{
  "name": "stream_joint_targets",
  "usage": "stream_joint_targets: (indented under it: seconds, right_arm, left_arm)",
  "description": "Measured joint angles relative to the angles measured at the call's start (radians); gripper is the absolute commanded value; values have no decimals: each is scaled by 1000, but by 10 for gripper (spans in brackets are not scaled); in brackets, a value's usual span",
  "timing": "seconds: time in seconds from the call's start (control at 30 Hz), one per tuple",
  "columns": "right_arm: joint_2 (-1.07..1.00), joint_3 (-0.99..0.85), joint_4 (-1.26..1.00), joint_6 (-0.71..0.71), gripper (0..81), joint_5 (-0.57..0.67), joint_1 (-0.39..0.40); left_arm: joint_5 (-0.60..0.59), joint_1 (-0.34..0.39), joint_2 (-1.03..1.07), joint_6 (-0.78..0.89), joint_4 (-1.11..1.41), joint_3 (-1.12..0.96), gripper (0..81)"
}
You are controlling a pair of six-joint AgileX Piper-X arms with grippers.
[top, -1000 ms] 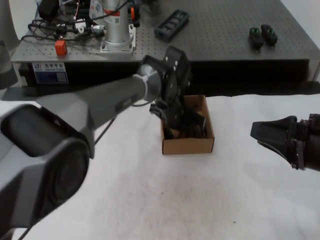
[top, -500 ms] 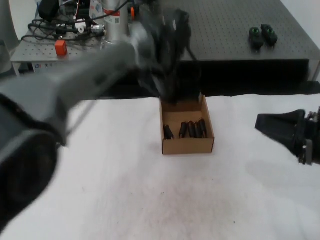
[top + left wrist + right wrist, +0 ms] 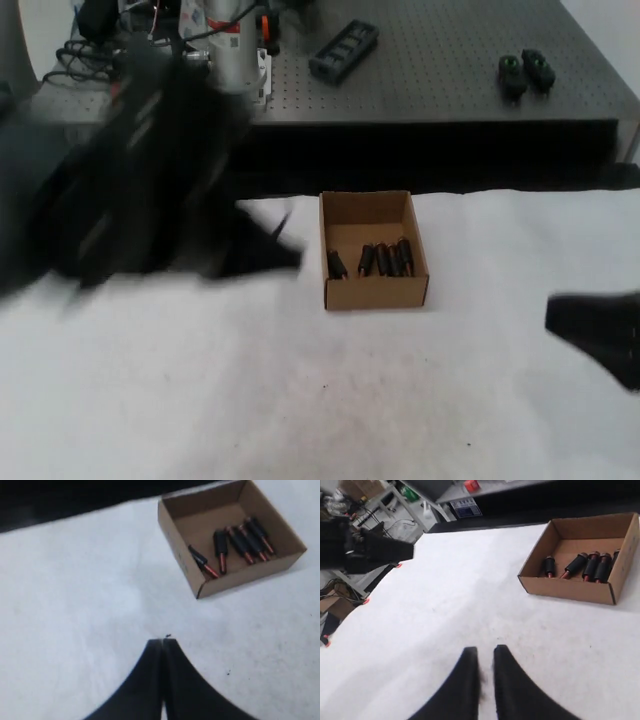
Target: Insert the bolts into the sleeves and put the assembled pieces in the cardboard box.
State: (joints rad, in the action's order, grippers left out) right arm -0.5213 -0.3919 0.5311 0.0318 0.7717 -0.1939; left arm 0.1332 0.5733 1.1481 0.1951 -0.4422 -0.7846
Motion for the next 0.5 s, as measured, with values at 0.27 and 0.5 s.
stream_joint_targets:
  seconds: [0.27, 0.5]
  right_arm:
    - [293, 58, 47, 86, 24, -11, 37]
    - [483, 73, 102, 105, 24, -78, 45]
  left_arm:
    - [-23, 0, -568, 78, -10, 346, 3]
    - [-19, 0, -812, 117, -160, 435, 3]
